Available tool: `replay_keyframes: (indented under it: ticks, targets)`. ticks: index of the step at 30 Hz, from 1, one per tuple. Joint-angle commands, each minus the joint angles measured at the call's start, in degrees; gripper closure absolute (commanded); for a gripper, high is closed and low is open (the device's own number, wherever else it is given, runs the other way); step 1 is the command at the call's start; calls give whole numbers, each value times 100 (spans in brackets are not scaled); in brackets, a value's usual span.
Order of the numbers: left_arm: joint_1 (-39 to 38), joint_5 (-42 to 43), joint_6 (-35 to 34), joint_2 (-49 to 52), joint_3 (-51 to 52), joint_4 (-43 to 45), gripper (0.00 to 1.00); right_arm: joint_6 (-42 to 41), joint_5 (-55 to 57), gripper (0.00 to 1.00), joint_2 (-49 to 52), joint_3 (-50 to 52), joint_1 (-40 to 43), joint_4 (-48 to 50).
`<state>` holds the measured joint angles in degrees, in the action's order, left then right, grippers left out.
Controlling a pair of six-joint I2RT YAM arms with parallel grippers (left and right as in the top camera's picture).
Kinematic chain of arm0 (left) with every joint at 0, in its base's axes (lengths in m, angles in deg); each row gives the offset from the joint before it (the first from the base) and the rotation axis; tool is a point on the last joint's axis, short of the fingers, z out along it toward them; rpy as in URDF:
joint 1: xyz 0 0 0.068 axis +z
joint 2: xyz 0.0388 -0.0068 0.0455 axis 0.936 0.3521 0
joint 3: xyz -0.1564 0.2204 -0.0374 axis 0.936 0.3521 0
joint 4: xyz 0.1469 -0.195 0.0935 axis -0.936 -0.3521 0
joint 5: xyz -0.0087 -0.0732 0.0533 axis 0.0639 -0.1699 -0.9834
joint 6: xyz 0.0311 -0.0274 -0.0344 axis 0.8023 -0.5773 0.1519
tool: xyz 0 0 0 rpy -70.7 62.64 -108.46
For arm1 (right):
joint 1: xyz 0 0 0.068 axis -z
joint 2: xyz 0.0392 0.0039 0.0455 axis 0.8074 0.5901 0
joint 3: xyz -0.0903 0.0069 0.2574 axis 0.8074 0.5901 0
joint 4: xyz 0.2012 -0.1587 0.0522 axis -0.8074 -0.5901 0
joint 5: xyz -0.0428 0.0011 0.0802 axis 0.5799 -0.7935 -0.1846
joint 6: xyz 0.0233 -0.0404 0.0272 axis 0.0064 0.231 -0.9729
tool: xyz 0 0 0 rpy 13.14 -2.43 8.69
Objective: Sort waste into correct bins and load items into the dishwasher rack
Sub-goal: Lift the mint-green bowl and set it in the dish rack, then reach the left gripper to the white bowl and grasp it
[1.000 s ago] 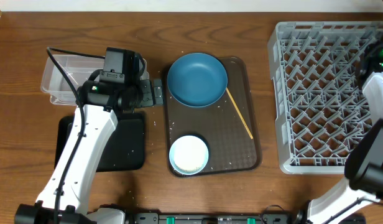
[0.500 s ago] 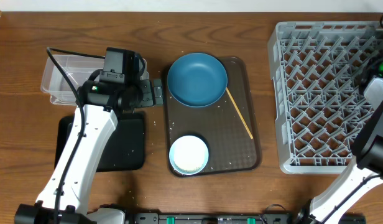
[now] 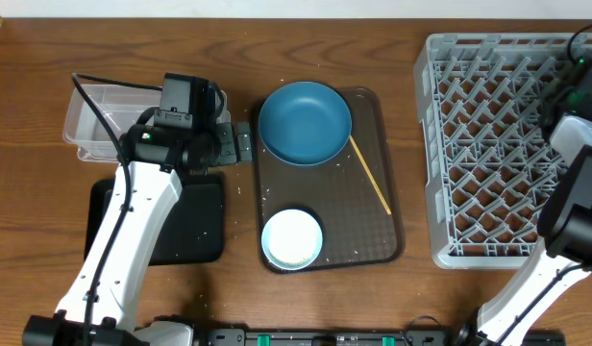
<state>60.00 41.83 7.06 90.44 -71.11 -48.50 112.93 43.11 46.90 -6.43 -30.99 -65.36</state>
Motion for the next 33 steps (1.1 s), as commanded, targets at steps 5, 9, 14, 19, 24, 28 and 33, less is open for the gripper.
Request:
replay_keyframes:
  ticks: [5,9,14,19,24,28,33]
  targets:
    - [11,-33,70,44,-50,2,0,-1119,385,34,-216,20,-308,-225]
    - [11,-33,70,44,-50,2,0,-1596,299,26,-686,20,-350,-463]
    - [11,-33,70,44,-50,4,0,-2229,-1274,23,-1486,20,-343,-1749]
    - [9,-31,70,44,-50,4,0,-3298,-3624,17,-2212,20,-343,-3351]
    - [-24,-31,68,44,-50,4,1,-4367,-6588,16,-2529,20,-345,-4697]
    - [-251,-33,70,46,-50,-2,0,-4555,-7764,19,-2509,31,-442,-5447]
    - [-831,-31,42,175,-44,-146,0,-4350,-7464,18,-2507,35,-761,-6057]
